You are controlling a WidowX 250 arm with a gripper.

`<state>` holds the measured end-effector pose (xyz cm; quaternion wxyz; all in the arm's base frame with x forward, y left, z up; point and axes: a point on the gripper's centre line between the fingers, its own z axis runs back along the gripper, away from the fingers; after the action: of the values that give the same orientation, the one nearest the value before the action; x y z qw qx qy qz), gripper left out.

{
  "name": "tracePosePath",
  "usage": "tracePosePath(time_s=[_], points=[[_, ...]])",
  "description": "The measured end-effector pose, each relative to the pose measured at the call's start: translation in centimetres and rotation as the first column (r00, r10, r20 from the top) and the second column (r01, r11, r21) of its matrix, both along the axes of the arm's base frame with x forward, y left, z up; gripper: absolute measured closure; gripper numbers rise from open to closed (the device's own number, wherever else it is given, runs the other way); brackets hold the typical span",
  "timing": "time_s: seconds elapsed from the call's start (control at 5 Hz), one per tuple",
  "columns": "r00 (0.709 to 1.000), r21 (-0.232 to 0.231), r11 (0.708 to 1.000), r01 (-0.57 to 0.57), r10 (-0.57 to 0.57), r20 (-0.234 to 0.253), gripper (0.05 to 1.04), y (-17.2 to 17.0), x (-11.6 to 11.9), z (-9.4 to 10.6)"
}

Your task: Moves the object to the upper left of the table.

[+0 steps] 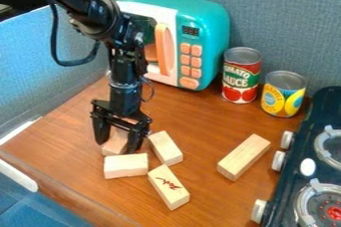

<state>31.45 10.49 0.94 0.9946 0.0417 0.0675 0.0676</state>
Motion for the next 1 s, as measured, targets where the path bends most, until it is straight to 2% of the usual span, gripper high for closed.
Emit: tracePosePath(time_s=[0.2,0.4,0.6,0.8,1.0], points=[[1.000,-0.014,1.000,0.000,0.000,0.004,0.116,0.1,0.0,-0.2],[1.000,-0.019,1.000,-0.006,0.006,0.016,0.392,0.1,0.2,-0.1],[1.000,-0.036,0.999,-0.006,0.007,0.024,0.530,0.0,0.1,-0.3],[1.000,-0.038,0.999,-0.006,0.007,0.026,0.530,-0.1,0.0,0.4],[0.995,-0.033,0.999,-0.003,0.006,0.097,0.530,-0.1,0.3,3.4]])
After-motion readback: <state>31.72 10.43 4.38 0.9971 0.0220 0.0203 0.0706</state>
